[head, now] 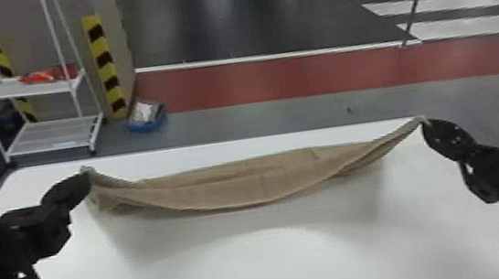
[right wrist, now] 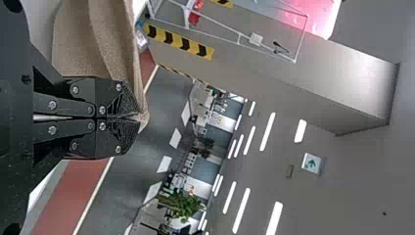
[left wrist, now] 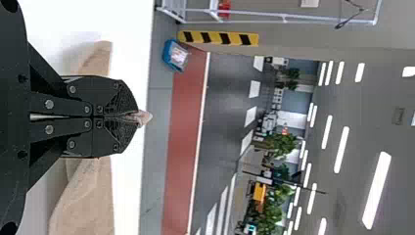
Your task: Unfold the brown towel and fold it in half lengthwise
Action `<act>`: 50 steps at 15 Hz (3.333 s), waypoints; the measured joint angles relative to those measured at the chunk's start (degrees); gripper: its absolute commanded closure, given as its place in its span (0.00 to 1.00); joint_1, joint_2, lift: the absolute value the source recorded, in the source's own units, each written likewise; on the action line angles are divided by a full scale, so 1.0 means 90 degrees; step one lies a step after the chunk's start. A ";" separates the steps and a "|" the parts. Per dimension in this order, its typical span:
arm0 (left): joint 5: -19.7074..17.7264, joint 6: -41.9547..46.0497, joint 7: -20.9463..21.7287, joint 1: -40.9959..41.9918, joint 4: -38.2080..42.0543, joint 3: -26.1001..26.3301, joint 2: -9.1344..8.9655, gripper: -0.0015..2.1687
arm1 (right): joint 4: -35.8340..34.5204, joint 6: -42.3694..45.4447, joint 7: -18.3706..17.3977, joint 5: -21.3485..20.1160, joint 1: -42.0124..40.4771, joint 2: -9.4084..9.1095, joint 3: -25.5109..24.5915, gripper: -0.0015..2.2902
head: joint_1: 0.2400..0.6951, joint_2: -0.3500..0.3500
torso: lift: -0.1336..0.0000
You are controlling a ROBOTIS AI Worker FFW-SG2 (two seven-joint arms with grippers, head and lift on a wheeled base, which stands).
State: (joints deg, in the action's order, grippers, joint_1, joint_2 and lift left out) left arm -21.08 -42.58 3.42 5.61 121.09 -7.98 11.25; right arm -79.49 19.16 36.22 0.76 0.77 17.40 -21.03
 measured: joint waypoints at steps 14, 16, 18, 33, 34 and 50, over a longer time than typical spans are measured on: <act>0.0876 -0.1203 -0.0273 0.1810 0.1323 -0.0181 -0.0041 0.84 | 0.0192 0.0764 0.0511 0.0625 -0.1583 -0.0029 -0.1004 0.66 | 1.00 0.20 | 0.07; 0.0878 -0.1445 -0.0254 0.1940 0.1494 -0.0182 -0.0068 0.84 | 0.0179 0.0767 0.0517 0.0628 -0.1690 -0.0030 -0.0975 0.66 | 1.00 0.19 | 0.07; 0.0878 -0.1471 -0.0235 0.2021 0.1545 -0.0141 -0.0093 0.84 | 0.0180 0.0767 0.0517 0.0628 -0.1755 -0.0049 -0.0905 0.66 | 1.00 0.18 | 0.07; 0.1561 0.2237 0.1257 0.2615 -0.0044 -0.1044 -0.0043 0.04 | 0.0898 0.2414 0.0616 0.0101 -0.1791 0.0374 -0.1039 0.11 | 1.00 0.29 | 0.07; 0.1536 0.2829 0.1562 0.2588 -0.0386 -0.1119 -0.0032 0.06 | 0.1022 0.2696 0.0660 -0.0035 -0.1776 0.0414 -0.1040 0.13 | 1.00 0.30 | 0.07; 0.1027 0.3441 0.4887 0.2439 -0.1653 -0.1181 0.0371 0.16 | 0.1712 0.1992 0.1708 -0.0086 -0.1525 0.0835 -0.1287 0.17 | 1.00 0.08 | 0.07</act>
State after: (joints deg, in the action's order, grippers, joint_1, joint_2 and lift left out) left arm -11.84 -11.62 47.41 27.57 106.21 -18.60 14.59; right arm -64.08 37.08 51.59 -0.01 -12.95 24.91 -32.62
